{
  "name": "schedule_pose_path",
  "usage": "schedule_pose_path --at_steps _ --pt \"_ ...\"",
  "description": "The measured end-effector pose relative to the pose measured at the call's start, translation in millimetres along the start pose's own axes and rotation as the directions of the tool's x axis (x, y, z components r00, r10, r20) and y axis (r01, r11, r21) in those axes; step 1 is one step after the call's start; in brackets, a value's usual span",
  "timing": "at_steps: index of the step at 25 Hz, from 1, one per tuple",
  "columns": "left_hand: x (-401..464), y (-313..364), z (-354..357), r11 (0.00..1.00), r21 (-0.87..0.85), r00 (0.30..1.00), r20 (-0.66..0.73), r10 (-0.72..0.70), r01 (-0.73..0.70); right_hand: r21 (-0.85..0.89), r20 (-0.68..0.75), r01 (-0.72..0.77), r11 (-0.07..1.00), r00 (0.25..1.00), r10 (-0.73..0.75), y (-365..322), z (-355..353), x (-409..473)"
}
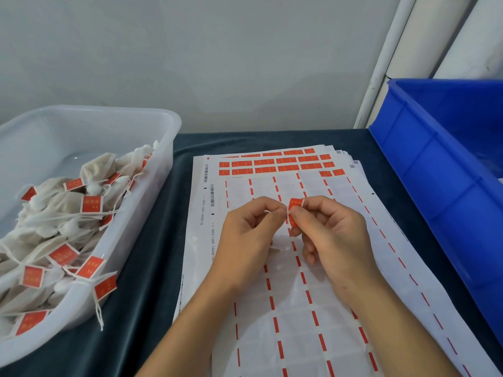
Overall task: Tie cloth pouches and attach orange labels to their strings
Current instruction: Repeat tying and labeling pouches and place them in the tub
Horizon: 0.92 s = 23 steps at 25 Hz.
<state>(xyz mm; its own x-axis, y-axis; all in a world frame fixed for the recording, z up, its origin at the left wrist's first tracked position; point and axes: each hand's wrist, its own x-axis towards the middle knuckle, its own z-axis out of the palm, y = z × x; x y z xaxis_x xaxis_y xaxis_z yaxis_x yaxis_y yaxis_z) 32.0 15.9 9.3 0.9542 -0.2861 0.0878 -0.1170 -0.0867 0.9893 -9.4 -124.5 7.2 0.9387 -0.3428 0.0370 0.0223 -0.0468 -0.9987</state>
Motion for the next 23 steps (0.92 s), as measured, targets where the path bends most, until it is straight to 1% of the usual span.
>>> schedule_pose_path --at_steps 2,7,10,12,14,15,16,17,20,23 --pt "-0.5 -0.1 0.4 1.000 0.028 1.000 0.003 0.000 0.000 -0.029 0.010 0.021 0.999 1.000 -0.020 -0.1 -1.0 -0.3" --pt "-2.2 3.3 -1.2 0.999 0.031 0.999 0.028 0.024 -0.025 -0.123 0.064 0.105 0.987 0.993 -0.098 -1.3 -5.5 0.6" --pt "-2.6 5.4 -0.2 0.999 0.030 1.000 -0.010 0.019 -0.019 -0.180 0.072 0.153 0.972 0.987 -0.142 -2.4 -7.1 -0.7" --pt "-1.9 4.9 -0.4 1.000 -0.014 0.998 -0.057 -0.008 0.007 -0.174 0.030 0.134 0.976 0.991 -0.131 -3.2 -10.7 0.8" --pt "-0.8 4.0 -2.3 0.994 -0.080 0.992 -0.097 -0.076 0.069 -0.142 -0.052 0.072 0.987 0.995 -0.081 -3.4 -17.9 5.1" --pt "-0.5 3.7 -3.4 0.989 -0.112 0.989 -0.102 -0.110 0.098 -0.122 -0.078 0.047 0.991 0.995 -0.057 -3.4 -21.4 7.0" --pt "-0.5 3.4 -4.1 0.983 -0.139 0.987 -0.097 -0.130 0.116 -0.102 -0.074 0.035 0.994 0.996 -0.043 -3.0 -23.6 7.9" --pt "-0.6 3.2 -4.9 0.979 -0.162 0.987 -0.088 -0.136 0.121 -0.081 -0.037 0.034 0.996 0.999 -0.038 -2.9 -23.7 7.3" --pt "-1.4 5.4 -6.5 0.973 -0.207 0.992 -0.048 -0.112 0.100 -0.035 0.139 0.035 0.999 0.990 -0.030 -1.9 -16.6 2.9" --pt "-1.5 5.2 -6.4 0.977 -0.200 0.997 -0.026 -0.077 0.071 -0.017 0.245 0.035 0.999 0.969 -0.029 -1.8 -13.0 2.0"
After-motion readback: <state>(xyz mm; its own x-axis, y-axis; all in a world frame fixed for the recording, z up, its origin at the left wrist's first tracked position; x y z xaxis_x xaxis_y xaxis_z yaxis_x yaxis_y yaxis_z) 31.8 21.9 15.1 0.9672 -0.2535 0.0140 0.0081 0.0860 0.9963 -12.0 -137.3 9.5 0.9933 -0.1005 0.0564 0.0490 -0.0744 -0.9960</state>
